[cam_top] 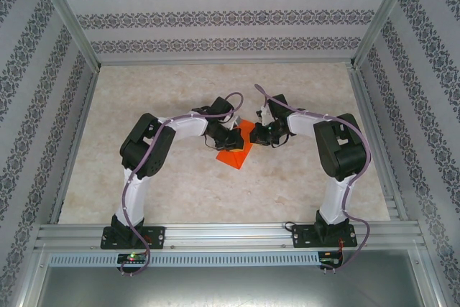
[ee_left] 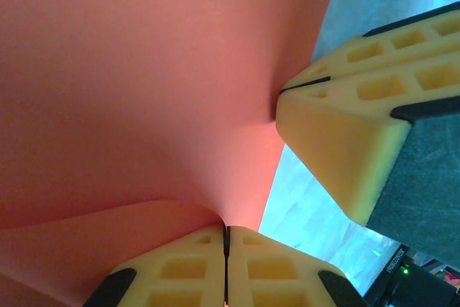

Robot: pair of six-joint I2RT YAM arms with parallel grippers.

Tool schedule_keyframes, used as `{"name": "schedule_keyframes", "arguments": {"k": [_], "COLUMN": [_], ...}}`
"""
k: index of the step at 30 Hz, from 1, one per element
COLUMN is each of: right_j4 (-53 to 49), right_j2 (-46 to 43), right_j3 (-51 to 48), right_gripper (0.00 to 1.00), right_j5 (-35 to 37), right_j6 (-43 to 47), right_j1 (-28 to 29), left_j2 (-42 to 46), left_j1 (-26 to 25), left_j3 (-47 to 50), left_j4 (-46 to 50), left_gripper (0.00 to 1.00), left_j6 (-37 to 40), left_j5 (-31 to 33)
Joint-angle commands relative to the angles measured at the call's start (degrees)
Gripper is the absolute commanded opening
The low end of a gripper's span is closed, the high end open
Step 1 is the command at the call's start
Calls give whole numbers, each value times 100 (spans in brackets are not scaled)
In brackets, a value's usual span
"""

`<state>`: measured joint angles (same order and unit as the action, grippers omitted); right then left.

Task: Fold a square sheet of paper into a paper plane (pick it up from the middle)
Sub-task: Fold the triangle a second time at the center of the table.

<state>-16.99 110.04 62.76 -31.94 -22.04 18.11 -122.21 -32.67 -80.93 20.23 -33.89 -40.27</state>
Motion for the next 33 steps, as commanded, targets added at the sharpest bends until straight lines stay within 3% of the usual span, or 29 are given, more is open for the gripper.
{"name": "schedule_keyframes", "arguments": {"k": [1,9,27,33], "right_j4": [-206,-228,-209,-225], "right_j2": [158,138,132,105], "right_j3": [61,39,17,-1], "right_gripper": [11,10,10,10], "right_j5": [94,101,74,66], "right_j6": [157,185,205,218], "right_j1": [11,9,-9,-20], "left_j2": [-84,-92,-245,-312], "left_j1": [-73,-66,-108,-126], "left_j3": [-150,-239,-243,-243], "left_j4": [154,297,245,212], "left_gripper": [9,9,9,17], "left_j6": [72,137,152,172], "left_j5": [110,391,292,239]}}
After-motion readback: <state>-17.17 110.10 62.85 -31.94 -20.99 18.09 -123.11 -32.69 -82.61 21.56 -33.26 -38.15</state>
